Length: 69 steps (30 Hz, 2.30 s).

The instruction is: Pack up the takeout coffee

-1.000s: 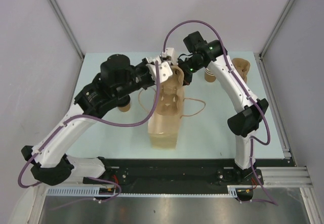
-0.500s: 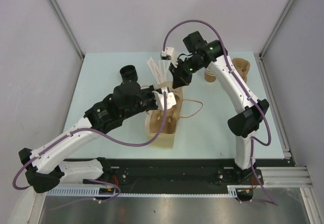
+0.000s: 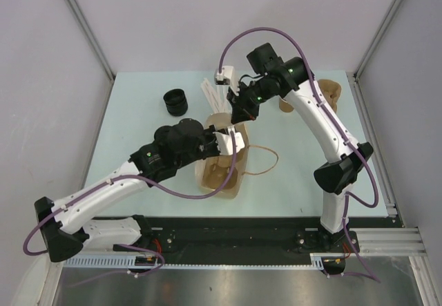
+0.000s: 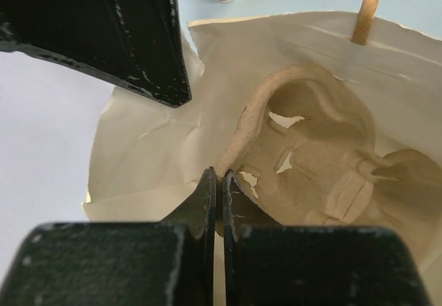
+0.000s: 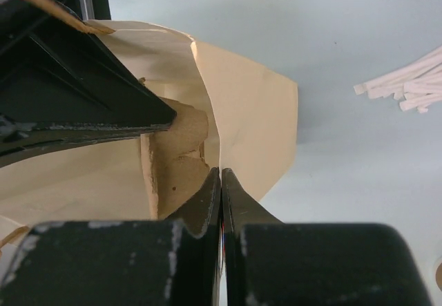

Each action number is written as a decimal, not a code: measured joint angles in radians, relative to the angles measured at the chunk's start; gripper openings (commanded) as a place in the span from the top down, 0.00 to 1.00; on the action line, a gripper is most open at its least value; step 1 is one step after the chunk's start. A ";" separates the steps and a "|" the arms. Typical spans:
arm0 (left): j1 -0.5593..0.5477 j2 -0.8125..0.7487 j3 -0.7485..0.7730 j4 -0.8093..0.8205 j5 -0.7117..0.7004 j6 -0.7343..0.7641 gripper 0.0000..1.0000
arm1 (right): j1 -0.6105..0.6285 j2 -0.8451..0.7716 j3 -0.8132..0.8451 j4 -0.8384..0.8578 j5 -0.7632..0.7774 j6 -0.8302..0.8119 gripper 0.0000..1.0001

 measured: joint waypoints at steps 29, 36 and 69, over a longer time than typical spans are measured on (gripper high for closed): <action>0.042 0.146 0.017 -0.078 0.011 -0.111 0.55 | -0.040 0.000 -0.039 0.000 -0.055 -0.013 1.00; 0.043 0.146 0.098 -0.084 0.016 -0.116 0.50 | -0.048 0.000 -0.046 0.000 -0.065 -0.027 1.00; 0.357 -0.038 0.441 -0.194 0.215 -0.390 0.28 | -0.100 -0.086 -0.161 0.000 -0.116 -0.134 1.00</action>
